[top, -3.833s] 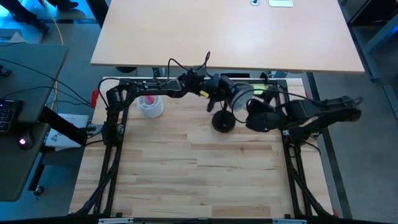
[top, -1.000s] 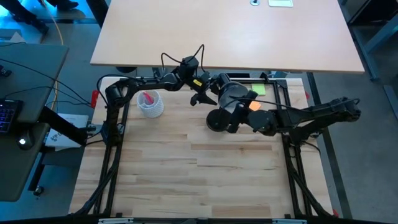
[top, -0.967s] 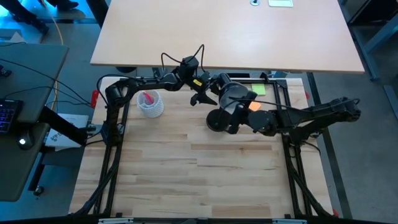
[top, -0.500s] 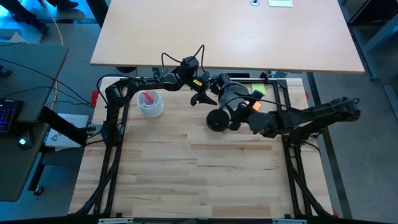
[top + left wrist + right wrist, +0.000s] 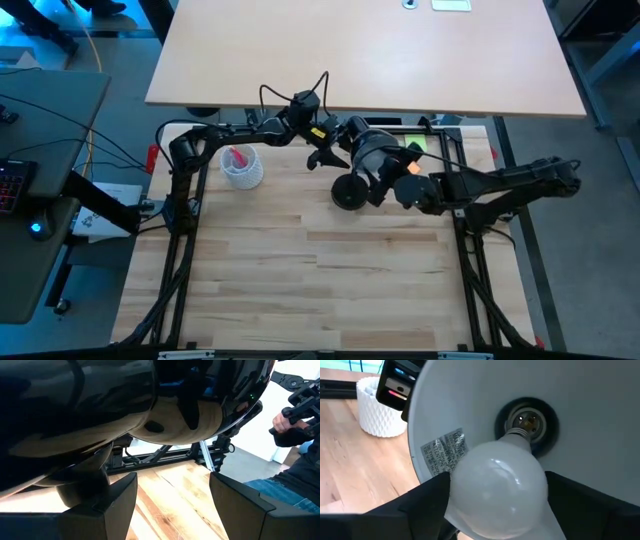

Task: Screw lightbulb
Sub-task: Remove the light bulb from the desk lamp

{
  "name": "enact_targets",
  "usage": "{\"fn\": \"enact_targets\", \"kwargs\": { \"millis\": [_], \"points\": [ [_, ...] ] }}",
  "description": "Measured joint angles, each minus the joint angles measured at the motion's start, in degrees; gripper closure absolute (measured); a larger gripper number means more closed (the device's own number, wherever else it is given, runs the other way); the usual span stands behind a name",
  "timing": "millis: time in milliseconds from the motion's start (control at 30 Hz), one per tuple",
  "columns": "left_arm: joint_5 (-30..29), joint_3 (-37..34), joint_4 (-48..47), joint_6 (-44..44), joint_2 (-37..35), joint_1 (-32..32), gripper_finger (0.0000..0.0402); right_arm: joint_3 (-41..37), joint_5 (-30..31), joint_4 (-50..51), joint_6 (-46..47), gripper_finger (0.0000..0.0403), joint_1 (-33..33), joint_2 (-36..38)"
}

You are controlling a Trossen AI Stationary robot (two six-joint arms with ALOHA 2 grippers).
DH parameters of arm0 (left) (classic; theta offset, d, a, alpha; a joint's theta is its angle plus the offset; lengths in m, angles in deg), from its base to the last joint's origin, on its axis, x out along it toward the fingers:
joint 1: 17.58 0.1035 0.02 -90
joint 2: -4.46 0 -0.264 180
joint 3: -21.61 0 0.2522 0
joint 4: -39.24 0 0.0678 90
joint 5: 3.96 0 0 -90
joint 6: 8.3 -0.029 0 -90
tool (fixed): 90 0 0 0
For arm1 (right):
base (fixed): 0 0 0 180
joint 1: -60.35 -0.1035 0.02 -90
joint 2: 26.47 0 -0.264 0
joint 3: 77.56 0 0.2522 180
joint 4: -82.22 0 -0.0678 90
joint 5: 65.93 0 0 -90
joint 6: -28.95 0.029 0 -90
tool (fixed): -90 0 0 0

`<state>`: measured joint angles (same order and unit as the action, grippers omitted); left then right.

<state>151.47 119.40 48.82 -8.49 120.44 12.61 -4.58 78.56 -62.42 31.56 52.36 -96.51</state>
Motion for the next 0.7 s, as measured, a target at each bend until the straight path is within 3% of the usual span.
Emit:
{"fn": "enact_targets", "kwargs": {
  "millis": [400,700],
  "points": [
    [-0.09,0.00,-0.03,0.00,0.00,0.03,0.0156,0.00,0.14,-0.48,-0.18,0.0193,0.90,-0.04],
    [-0.13,0.00,-0.01,0.03,0.00,1.06,0.0156,-0.04,0.07,-3.44,-3.98,0.0196,-1.51,1.73]
  ]
}}
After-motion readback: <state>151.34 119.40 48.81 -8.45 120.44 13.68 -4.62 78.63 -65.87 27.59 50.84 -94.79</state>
